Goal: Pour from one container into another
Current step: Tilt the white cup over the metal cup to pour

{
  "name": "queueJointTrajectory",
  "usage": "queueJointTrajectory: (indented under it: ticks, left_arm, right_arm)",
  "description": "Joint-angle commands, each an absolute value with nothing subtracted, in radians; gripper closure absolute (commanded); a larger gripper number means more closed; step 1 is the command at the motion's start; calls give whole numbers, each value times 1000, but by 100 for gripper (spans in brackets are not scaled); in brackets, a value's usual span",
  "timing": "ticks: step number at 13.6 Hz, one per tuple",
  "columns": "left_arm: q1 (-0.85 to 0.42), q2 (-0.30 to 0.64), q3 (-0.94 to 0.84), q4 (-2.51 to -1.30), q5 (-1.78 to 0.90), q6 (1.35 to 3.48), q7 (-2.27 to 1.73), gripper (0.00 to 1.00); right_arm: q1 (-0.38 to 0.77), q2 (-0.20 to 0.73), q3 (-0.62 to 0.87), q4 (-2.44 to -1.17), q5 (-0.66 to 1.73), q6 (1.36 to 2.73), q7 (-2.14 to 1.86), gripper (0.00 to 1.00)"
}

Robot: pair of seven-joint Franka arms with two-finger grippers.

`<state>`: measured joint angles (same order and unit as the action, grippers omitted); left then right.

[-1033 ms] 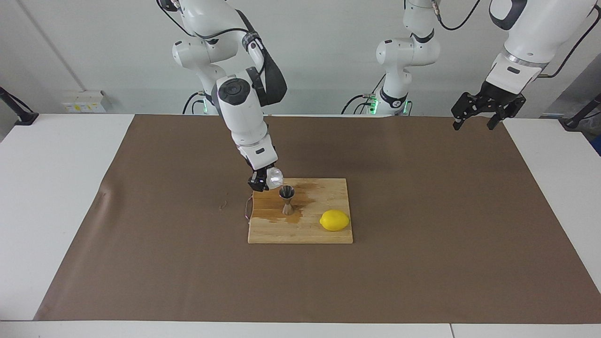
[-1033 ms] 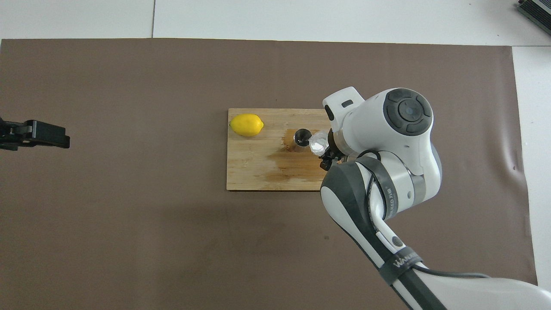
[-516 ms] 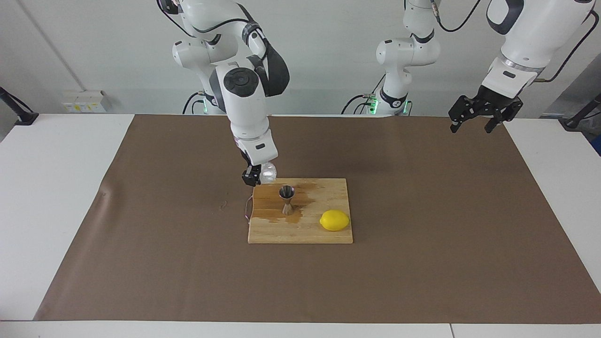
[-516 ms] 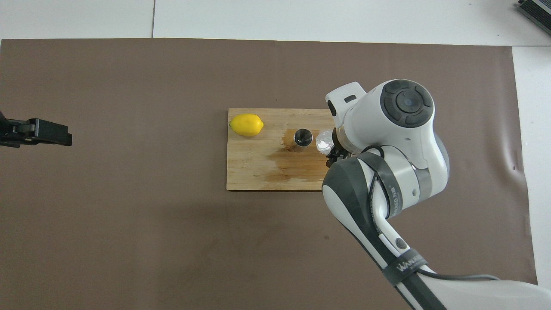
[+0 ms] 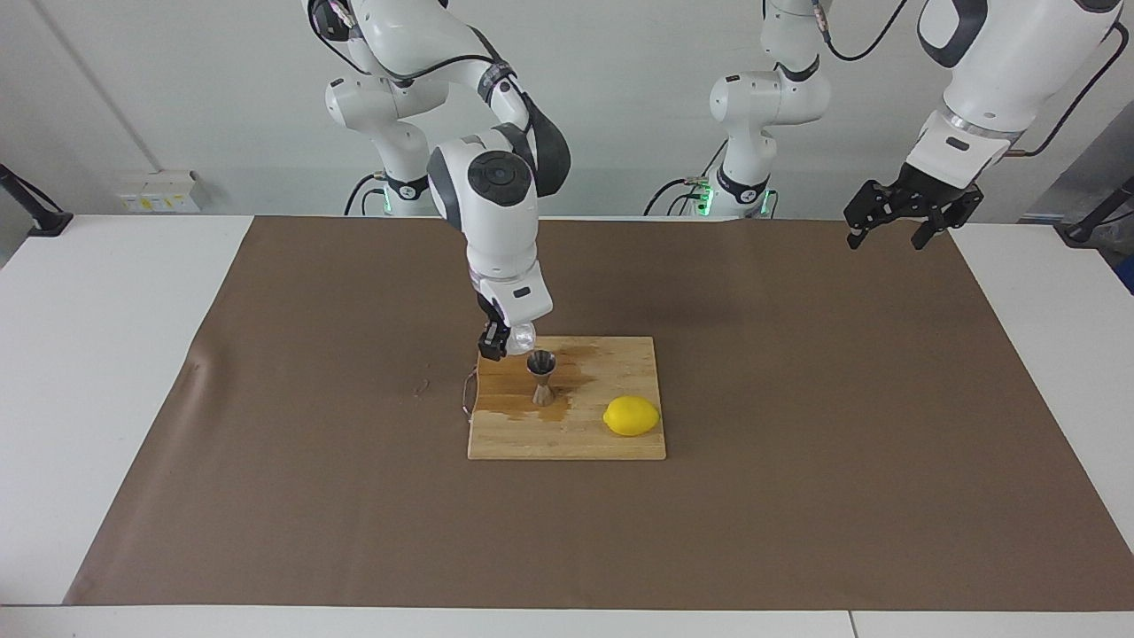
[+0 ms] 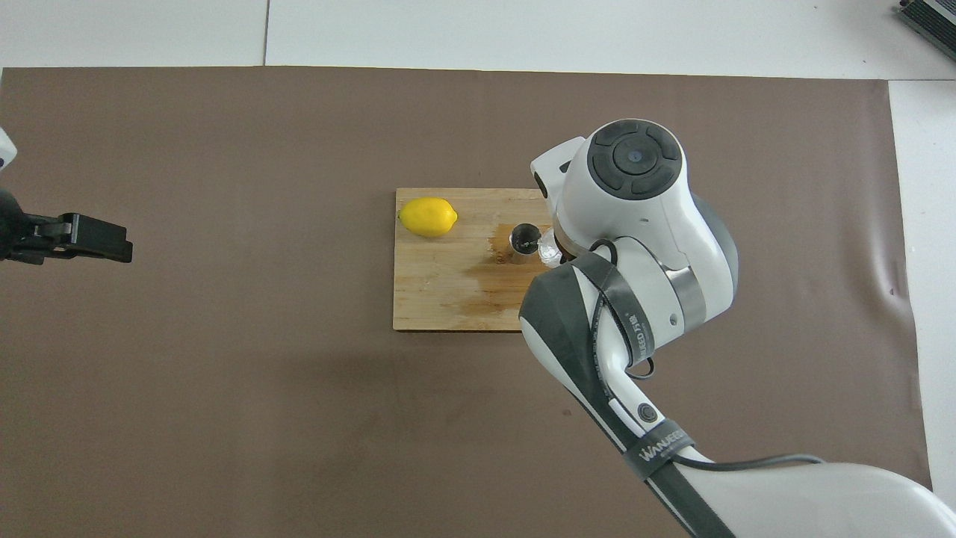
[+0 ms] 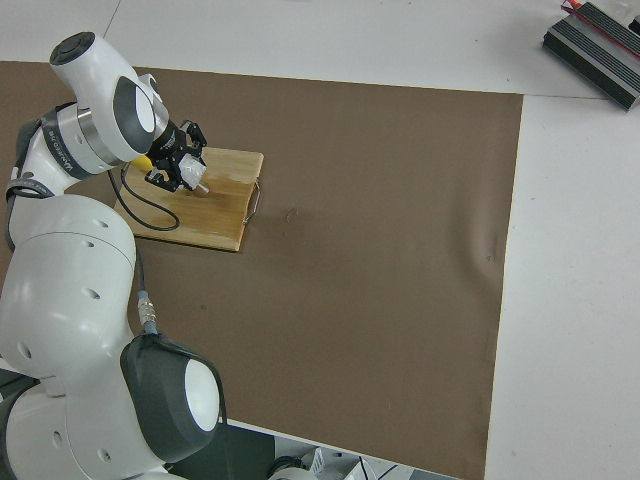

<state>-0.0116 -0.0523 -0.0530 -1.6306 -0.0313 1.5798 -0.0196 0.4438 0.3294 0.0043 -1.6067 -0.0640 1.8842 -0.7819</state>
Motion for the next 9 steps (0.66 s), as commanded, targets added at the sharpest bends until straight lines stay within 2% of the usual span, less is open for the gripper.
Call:
queueJointTrajectory:
  ticks: [1,9]
  left_arm:
    - [2,-66,-66,-1649,-23,1580,-6,0]
    - [3,-66,-81,-1649,-23,1594,-12,0]
  right_arm:
    - [456,374,8,-1529,-97,1833,-741,58]
    - [472,380,8,-1529,-129,1776,-727,58]
